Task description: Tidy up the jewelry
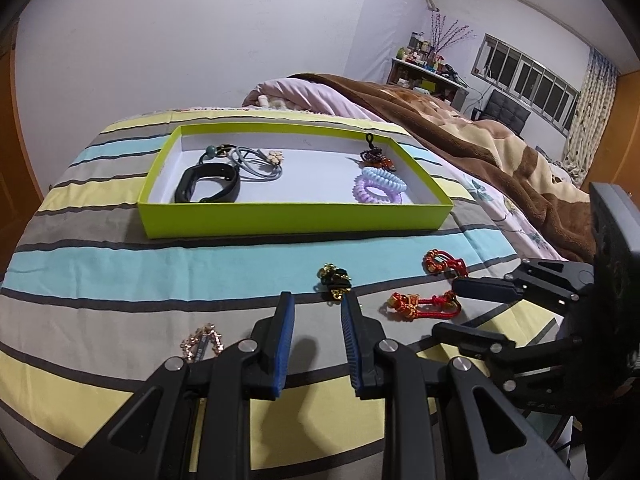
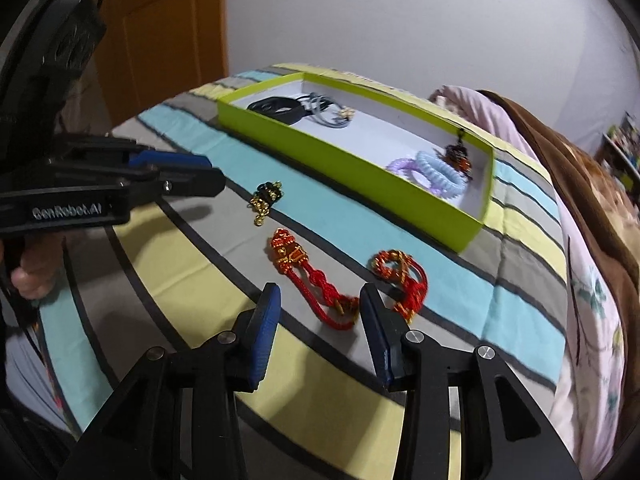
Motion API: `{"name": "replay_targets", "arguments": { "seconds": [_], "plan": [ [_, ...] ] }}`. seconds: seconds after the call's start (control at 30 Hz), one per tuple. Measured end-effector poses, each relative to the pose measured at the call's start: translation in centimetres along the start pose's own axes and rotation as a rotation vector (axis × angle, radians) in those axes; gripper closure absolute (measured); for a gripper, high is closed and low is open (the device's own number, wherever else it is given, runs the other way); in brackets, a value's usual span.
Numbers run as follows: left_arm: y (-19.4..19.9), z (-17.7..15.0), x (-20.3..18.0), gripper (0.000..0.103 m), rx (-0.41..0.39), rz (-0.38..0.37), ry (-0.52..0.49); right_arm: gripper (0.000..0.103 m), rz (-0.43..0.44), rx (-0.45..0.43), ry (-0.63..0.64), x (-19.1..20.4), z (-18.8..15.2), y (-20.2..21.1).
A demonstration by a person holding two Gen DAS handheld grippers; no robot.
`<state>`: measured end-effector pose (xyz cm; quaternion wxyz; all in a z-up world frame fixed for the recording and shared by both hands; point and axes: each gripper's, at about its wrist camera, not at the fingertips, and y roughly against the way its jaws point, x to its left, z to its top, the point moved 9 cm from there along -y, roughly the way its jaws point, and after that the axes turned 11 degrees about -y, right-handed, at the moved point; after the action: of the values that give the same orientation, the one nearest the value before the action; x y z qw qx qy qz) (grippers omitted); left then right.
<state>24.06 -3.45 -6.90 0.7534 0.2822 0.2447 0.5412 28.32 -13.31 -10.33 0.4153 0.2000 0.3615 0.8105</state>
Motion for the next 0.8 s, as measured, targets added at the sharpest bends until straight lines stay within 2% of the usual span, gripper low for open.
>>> {"name": "replay_targets", "arguments": {
  "seconds": [0.13, 0.17, 0.2, 0.27, 0.47, 0.57, 0.8],
  "plan": [
    [0.1, 0.0, 0.3, 0.078, -0.001, 0.001, 0.010, 0.061, 0.034, 0.023, -0.029, -0.4, 0.3, -0.7],
    [0.1, 0.0, 0.2, 0.078, -0.001, 0.000, 0.009, 0.067, 0.032, 0.022, -0.029, -0.3, 0.3, -0.7],
    [0.1, 0.0, 0.2, 0.078, -0.001, 0.000, 0.008, 0.081, 0.027, 0.022, -0.028, -0.3, 0.3, -0.6],
    [0.0, 0.0, 0.2, 0.078, 0.000, -0.004, 0.007, 0.087, 0.002, 0.024, -0.038, -0.6, 0.2, -0.6],
    [-0.7, 0.1, -0.4, 0.077, 0.015, -0.028, 0.002, 0.089, -0.012, 0.015, -0.103, -1.3, -0.3, 0.3],
    [-1.4, 0.4, -0.9, 0.073, 0.024, -0.042, -0.003, 0.089, -0.009, 0.004, -0.153, -1.8, -0.6, 0.8],
    [-3.7, 1.1, -1.7, 0.070, 0.070, -0.022, -0.002, 0.089, -0.005, -0.013, -0.201, -2.5, -0.8, 1.4]
  ]
}}
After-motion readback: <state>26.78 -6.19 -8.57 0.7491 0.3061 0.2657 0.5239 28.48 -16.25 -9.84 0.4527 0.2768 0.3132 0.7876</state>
